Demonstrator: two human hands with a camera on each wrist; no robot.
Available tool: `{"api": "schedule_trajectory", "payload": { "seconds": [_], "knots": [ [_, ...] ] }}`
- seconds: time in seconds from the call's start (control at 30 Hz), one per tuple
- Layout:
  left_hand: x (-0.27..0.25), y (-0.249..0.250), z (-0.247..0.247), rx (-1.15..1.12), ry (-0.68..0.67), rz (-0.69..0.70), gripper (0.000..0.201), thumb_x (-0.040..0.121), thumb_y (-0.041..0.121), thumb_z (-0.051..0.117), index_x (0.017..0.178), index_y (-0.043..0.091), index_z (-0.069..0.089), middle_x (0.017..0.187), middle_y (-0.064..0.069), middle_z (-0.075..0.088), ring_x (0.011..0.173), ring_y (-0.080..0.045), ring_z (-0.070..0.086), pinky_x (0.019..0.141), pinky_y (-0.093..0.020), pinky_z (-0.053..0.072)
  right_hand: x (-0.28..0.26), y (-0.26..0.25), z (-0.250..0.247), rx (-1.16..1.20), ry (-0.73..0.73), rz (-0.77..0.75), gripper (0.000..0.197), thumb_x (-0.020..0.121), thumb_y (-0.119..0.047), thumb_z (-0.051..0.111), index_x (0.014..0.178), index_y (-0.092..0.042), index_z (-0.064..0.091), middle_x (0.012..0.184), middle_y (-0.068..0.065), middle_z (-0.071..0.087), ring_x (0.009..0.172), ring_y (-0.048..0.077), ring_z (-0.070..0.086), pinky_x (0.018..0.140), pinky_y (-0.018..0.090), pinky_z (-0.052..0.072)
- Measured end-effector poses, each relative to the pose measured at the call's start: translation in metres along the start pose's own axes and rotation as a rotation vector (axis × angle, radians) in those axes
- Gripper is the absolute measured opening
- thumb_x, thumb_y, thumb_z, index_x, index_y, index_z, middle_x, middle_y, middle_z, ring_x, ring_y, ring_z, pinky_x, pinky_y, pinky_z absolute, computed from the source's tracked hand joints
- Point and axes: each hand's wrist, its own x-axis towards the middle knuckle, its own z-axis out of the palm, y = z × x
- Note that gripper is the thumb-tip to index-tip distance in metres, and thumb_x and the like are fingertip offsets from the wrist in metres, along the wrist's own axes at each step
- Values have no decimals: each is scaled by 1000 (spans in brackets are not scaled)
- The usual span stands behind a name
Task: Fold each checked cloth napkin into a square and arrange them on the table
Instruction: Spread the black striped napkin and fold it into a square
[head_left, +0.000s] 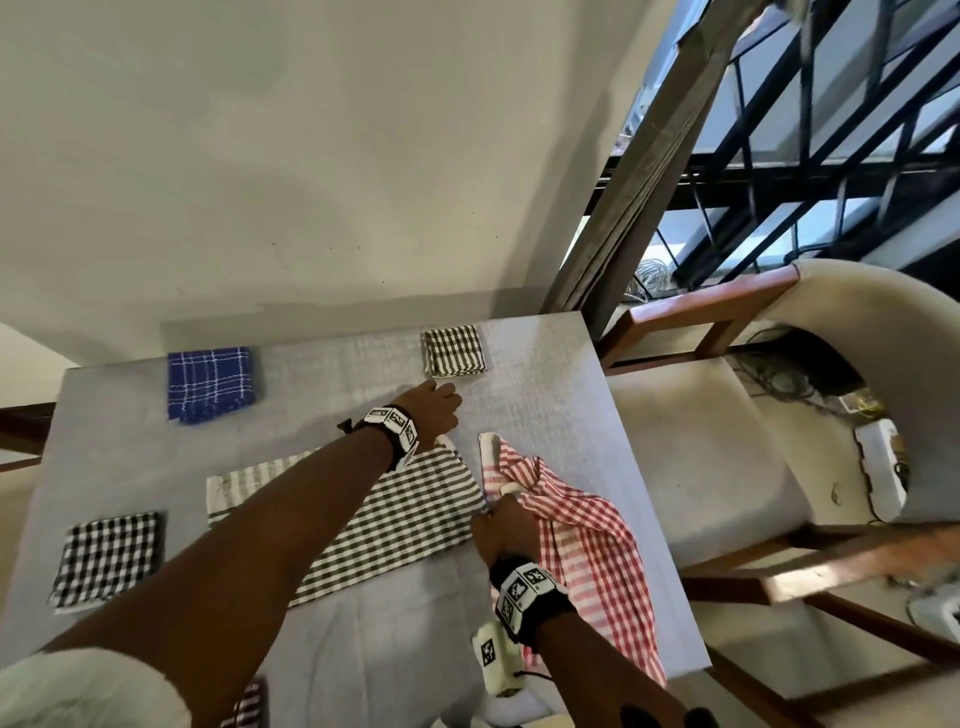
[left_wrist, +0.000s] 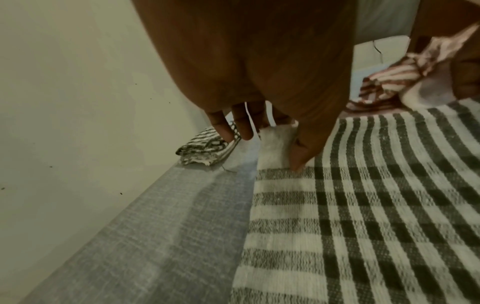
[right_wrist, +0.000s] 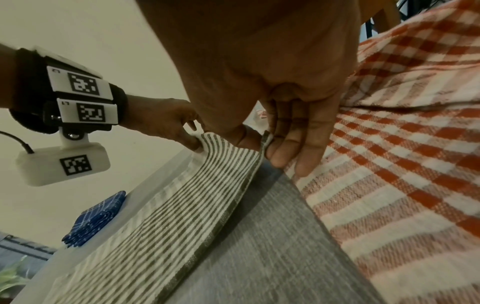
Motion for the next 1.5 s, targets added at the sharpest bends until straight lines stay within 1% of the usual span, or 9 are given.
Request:
{"api": "schedule_trajectory", "payload": {
  "seconds": [0.13,0.23,0.33,0.47,0.63,0.87,1.07,1.27,1.5],
  "knots": [
    [-2,-10,-19,-214,-75,-43,39,87,29,61,124,17,57,128,-5,53,123,-26,45,99,-38,37,0,4,-13,16,14,2,26,86,-35,52,98,-13,62,90,4,69,82,22,64,71,28,46],
    [-7,-20,-28,-444,-125,-121,26,82,21,68,107,17,64,110,-6,64,106,-26,58,85,-35,47,-4,11,-22,75,57,-8,24,91,-36,49,90,-20,66,83,0,69,80,22,65,72,30,51],
    [-20,-29,-31,-536,-92,-137,23,79,22,73,101,17,67,104,-6,65,102,-25,59,81,-33,45,-16,14,-25,111,152,-71,20,95,-36,50,94,-22,64,83,-3,66,80,20,65,67,28,45],
    [-48,-44,-29,-555,-7,-125,25,84,21,70,109,16,73,108,-7,71,103,-26,63,87,-32,48,-38,-1,-18,190,275,-255,13,92,-34,60,96,-23,65,86,-12,63,77,10,59,70,27,46],
    [-105,-60,-4,-557,115,-135,18,80,14,74,97,14,77,107,-15,60,102,-33,56,85,-34,45,-75,-34,15,188,273,-437,14,87,-31,62,100,-26,64,91,-16,63,76,3,56,68,19,40],
    [-189,-57,35,-576,89,-214,23,88,11,62,107,13,73,107,-11,64,100,-28,59,83,-30,44,-131,-76,70,111,178,-632,12,81,-30,61,91,-27,67,88,-9,67,77,10,61,66,17,44],
    [-239,-56,73,-527,101,-307,24,89,17,58,111,18,69,109,-3,63,101,-24,61,82,-31,46,-150,-99,118,-1,128,-688,17,78,-33,64,94,-28,68,87,-9,66,77,11,62,63,17,41],
    [-267,-51,108,-461,173,-310,18,83,14,60,98,16,69,94,-4,67,84,-25,63,71,-29,42,-162,-107,148,-58,88,-705,17,81,-37,57,93,-31,67,86,-12,65,73,5,58,59,15,42],
    [-282,-42,148,-305,141,-267,17,69,12,73,84,17,68,78,-2,65,67,-23,64,62,-32,49,-165,-109,170,-151,55,-643,19,85,-36,55,97,-28,68,92,-6,66,81,14,62,63,22,43]
  ]
}}
